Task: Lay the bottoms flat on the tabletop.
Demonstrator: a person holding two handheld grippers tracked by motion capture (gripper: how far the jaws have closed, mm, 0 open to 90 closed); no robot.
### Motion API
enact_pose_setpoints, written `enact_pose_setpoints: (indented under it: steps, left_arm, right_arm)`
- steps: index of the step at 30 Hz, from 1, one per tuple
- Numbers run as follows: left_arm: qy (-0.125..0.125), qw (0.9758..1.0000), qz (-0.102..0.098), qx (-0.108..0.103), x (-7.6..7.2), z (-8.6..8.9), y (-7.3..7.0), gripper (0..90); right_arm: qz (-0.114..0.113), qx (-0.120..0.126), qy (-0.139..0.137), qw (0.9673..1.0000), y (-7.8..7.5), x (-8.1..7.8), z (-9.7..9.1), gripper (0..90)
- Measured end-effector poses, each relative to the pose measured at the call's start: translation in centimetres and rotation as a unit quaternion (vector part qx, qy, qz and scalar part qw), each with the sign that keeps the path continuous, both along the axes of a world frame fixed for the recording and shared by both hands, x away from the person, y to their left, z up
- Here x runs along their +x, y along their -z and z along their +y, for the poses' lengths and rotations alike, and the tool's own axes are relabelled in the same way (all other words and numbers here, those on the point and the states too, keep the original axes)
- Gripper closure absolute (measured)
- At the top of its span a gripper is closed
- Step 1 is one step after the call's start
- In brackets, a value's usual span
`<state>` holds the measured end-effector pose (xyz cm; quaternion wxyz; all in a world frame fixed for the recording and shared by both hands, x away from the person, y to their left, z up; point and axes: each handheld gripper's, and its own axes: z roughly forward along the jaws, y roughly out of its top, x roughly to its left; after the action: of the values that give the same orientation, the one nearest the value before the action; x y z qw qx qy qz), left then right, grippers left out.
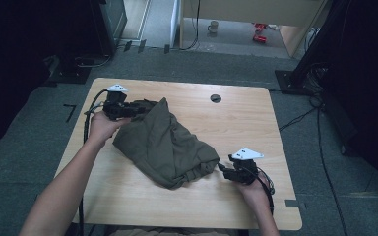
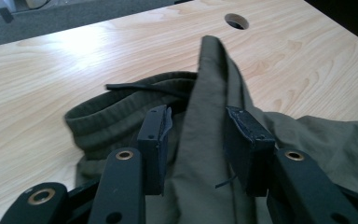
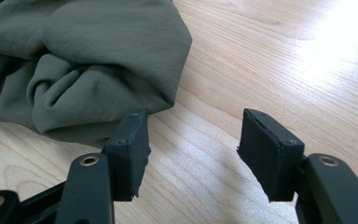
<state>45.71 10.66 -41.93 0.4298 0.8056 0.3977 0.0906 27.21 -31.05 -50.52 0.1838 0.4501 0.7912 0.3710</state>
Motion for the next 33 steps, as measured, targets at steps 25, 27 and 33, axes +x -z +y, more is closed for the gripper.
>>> enact_pose_setpoints:
  steps: [25,27,33]
  left_arm:
    - [0.023,0.9991,0.012,0.033,-0.4,-5.4,2.7,54.6]
    - [0.019,0.9992,0.016,0.032,-0.3,-5.6,3.0,54.6]
    - [0.014,0.9992,0.021,0.032,-0.1,-6.4,3.7,54.7]
  right_arm:
    - [-0.002,-0.001,-0.003,1.0000,-0.1,0.0,0.0,42.4]
    - [-0.004,-0.001,-0.003,1.0000,-0.1,0.0,0.0,42.4]
    - [-0.003,0.000,-0.004,1.0000,-0.1,0.0,0.0,42.4]
